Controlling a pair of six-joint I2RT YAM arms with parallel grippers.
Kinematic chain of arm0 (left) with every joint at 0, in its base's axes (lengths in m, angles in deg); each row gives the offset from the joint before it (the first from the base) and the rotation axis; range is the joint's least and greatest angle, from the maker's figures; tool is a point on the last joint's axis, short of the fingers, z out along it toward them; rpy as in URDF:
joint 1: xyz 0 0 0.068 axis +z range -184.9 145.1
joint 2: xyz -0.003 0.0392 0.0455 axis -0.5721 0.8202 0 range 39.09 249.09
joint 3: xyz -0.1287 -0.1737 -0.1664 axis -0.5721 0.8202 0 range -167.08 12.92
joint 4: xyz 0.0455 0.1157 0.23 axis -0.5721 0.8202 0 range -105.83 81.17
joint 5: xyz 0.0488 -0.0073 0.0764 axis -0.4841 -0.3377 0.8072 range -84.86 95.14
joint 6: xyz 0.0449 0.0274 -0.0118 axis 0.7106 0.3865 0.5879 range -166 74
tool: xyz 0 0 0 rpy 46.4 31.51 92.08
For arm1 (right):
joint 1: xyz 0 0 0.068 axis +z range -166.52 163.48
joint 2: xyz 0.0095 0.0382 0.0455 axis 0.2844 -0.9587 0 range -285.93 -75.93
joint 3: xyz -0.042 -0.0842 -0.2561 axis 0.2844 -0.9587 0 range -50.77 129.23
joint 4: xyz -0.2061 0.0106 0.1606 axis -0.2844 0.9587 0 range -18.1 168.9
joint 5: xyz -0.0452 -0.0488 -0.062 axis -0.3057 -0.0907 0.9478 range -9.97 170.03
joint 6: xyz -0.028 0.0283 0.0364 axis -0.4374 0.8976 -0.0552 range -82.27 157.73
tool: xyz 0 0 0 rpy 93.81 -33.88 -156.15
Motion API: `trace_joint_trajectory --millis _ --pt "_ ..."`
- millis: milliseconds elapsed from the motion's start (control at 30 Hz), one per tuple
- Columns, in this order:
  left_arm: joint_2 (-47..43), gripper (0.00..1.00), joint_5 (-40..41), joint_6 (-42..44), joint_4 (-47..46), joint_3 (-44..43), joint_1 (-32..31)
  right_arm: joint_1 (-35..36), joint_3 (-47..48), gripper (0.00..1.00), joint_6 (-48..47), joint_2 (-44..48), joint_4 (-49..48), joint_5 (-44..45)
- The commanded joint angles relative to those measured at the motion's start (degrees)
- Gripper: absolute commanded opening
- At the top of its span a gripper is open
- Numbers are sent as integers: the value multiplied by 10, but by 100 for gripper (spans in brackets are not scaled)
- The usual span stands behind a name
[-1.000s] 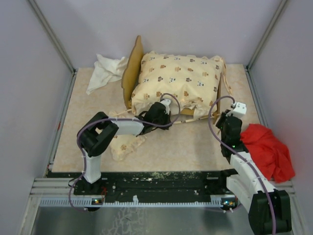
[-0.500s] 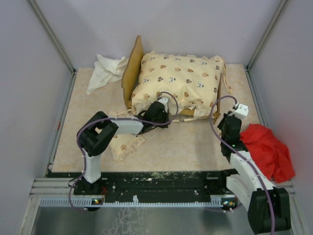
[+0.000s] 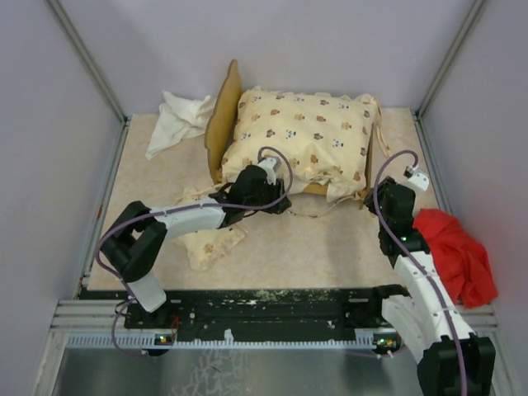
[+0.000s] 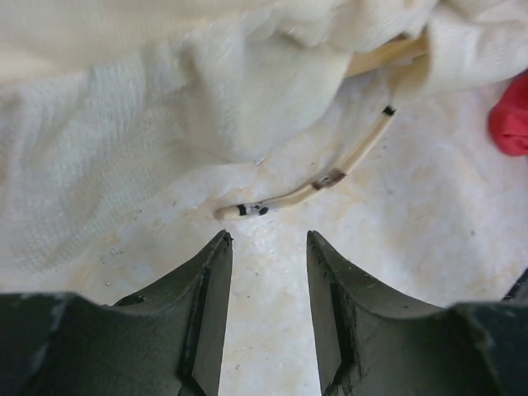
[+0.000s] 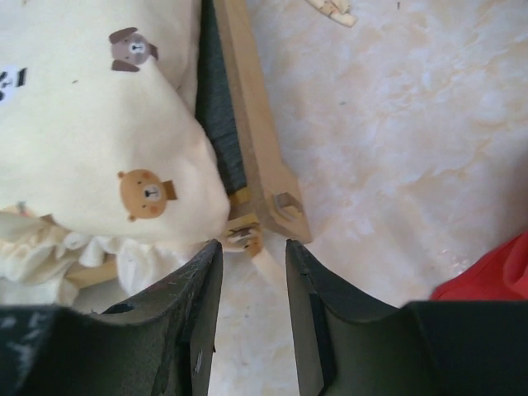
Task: Set up the pet bed
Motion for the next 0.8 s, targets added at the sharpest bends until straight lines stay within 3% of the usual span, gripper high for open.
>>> trace_joint_trajectory --millis 0,200,267,333,367,533,767 --pt "-43 48 -5 -1 16 -3 -2 38 8 38 100 40 27 -15" --pt "-56 53 24 0 6 -3 5 192 13 39 199 3 -4 108" --pt "-56 54 27 -6 1 -4 13 222 9 46 229 -27 -38 133" --pt "-58 54 18 -23 -14 6 29 243 5 59 243 -67 -85 143" --pt "-62 54 11 -31 -31 16 37 251 8 60 260 -90 -100 150" --pt "-60 53 -15 -36 -95 33 48 260 30 57 330 -190 -140 187" --pt "-34 54 -70 -22 -129 23 48 259 59 52 310 -268 -171 210"
